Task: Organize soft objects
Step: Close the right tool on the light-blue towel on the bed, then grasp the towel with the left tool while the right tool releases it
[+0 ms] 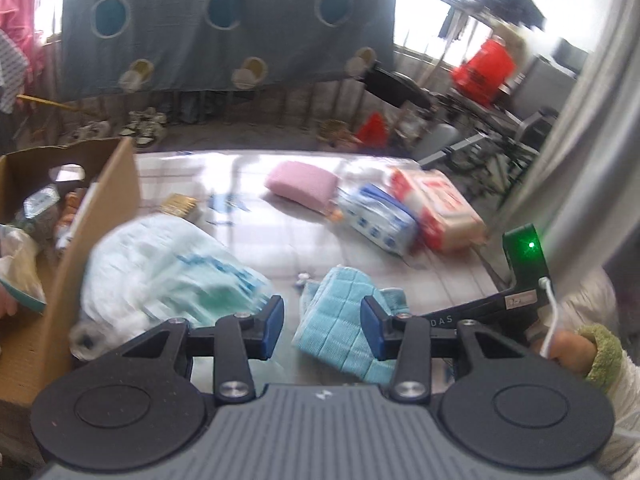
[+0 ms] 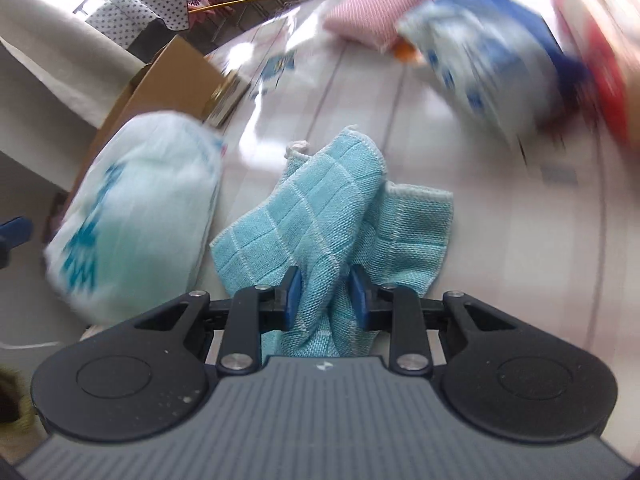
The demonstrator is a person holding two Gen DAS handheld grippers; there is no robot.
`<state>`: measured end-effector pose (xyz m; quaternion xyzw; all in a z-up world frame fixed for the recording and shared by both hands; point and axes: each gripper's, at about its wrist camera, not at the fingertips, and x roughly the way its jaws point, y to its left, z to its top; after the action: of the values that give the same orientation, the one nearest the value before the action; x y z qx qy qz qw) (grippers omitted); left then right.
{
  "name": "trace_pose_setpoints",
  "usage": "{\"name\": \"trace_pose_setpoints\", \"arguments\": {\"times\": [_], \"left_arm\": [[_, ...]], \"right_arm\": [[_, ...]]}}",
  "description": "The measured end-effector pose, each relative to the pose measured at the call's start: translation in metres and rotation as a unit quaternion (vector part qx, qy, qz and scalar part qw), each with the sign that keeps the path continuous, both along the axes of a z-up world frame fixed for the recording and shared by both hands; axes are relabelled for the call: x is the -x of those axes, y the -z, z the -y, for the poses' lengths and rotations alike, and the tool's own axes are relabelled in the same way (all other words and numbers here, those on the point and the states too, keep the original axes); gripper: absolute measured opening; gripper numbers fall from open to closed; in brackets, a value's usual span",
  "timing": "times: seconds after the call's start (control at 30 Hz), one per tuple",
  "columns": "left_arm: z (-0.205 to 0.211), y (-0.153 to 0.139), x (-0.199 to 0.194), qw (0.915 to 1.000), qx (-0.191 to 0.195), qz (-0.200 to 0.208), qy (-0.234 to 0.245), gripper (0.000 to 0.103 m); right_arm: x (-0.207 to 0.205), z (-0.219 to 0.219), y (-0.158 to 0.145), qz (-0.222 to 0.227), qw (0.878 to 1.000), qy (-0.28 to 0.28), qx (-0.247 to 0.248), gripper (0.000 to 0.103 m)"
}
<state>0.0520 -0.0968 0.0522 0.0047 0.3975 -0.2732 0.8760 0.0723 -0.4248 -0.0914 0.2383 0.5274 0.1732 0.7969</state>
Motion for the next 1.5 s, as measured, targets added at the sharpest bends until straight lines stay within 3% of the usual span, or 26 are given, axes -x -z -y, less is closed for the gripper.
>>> {"name": "trace_pose_setpoints", "arguments": {"times": [0.17, 0.27, 0.37, 0.47, 0.53, 0.6, 0.83, 1.03, 1.3, 1.5], "left_arm": [[0.028, 0.017, 0.025, 0.9985, -0.013, -0.008, 0.052, 0.047], [0.049, 0.034, 0.034, 0.9959, -0.027, -0.022, 0.083, 0.050], [0.071, 0.051, 0.038, 0.9923, -0.043, -0.039, 0.109, 0.055], [0.094, 0.068, 0.041, 0.9888, -0.065, -0.042, 0.127, 0.061], [0.108, 0.079, 0.040, 0.9871, -0.076, -0.042, 0.135, 0.065], [0.121, 0.089, 0.036, 0.9859, -0.085, -0.045, 0.137, 0.066], [0.135, 0.119, 0.017, 0.9849, -0.092, -0.077, 0.125, 0.074], [0.138, 0.129, 0.007, 0.9857, -0.083, -0.086, 0.119, 0.077], [0.135, 0.129, 0.001, 0.9867, -0.065, -0.099, 0.111, 0.076], [0.131, 0.129, -0.004, 0.9880, -0.065, -0.103, 0.095, 0.060]], "right_arm": [[0.048, 0.017, 0.006, -0.008, 0.998, 0.026, -0.052, 0.026], [0.066, 0.032, 0.005, 0.001, 0.991, 0.055, -0.123, 0.032], [0.077, 0.049, 0.001, 0.022, 0.984, 0.088, -0.154, 0.047], [0.082, 0.060, -0.002, 0.034, 0.982, 0.107, -0.151, 0.057], [0.081, 0.071, -0.003, 0.035, 0.981, 0.113, -0.153, 0.071], [0.079, 0.077, -0.002, 0.035, 0.981, 0.120, -0.149, 0.078], [0.062, 0.080, 0.011, 0.009, 0.985, 0.115, -0.128, 0.087], [0.052, 0.070, 0.016, -0.007, 0.983, 0.090, -0.159, 0.091], [0.039, 0.061, 0.029, -0.041, 0.959, 0.057, -0.275, 0.092], [0.032, 0.053, 0.032, -0.055, 0.944, 0.030, -0.324, 0.092]]}}
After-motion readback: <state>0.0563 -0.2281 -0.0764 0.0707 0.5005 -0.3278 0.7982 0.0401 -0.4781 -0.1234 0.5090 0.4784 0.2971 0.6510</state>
